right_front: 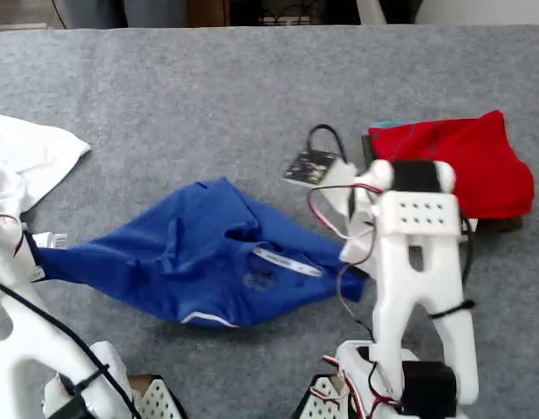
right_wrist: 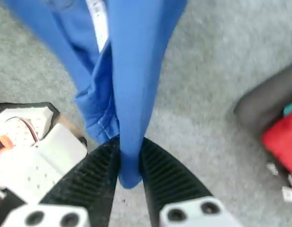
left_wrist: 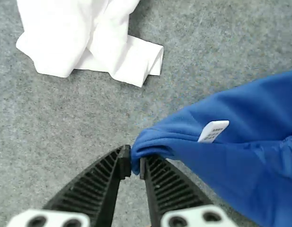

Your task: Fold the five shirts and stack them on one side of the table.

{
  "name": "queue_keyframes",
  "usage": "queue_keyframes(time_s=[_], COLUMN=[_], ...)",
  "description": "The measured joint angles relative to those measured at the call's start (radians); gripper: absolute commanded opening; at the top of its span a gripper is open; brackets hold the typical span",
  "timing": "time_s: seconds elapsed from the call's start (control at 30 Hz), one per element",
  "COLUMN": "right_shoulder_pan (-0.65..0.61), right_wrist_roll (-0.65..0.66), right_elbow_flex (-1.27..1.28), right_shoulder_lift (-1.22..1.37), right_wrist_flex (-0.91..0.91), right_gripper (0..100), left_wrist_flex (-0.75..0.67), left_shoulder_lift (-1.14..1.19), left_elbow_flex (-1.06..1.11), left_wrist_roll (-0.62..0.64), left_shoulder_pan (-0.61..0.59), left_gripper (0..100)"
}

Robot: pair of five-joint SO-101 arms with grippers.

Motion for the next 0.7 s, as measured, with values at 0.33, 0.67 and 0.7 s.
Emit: queue_keyframes(time_s=[0.33, 0.67, 0.7], right_shoulder_pan=[0.178, -0.074, -0.132], right_wrist_roll=[0.006, -0.324, -0.376], right_elbow_flex=[-0.133, -0.213, -0.213], right_shoulder_lift=[-0.026, -0.026, -0.026], right_wrist_flex=[0.000, -0.041, -0.074], right_gripper=[29.2, 2.2, 2.0], left_wrist_flex=[0.011, 0.011, 0.011], left_shoulder_lift=[0.009, 0.011, 0.011], left_elbow_flex=[-0.012, 0.002, 0.002], left_wrist_roll=[0.000, 0.000, 0.000], left_shoulder_pan=[0.015, 0.017, 0.017], left_gripper=[3, 3, 3])
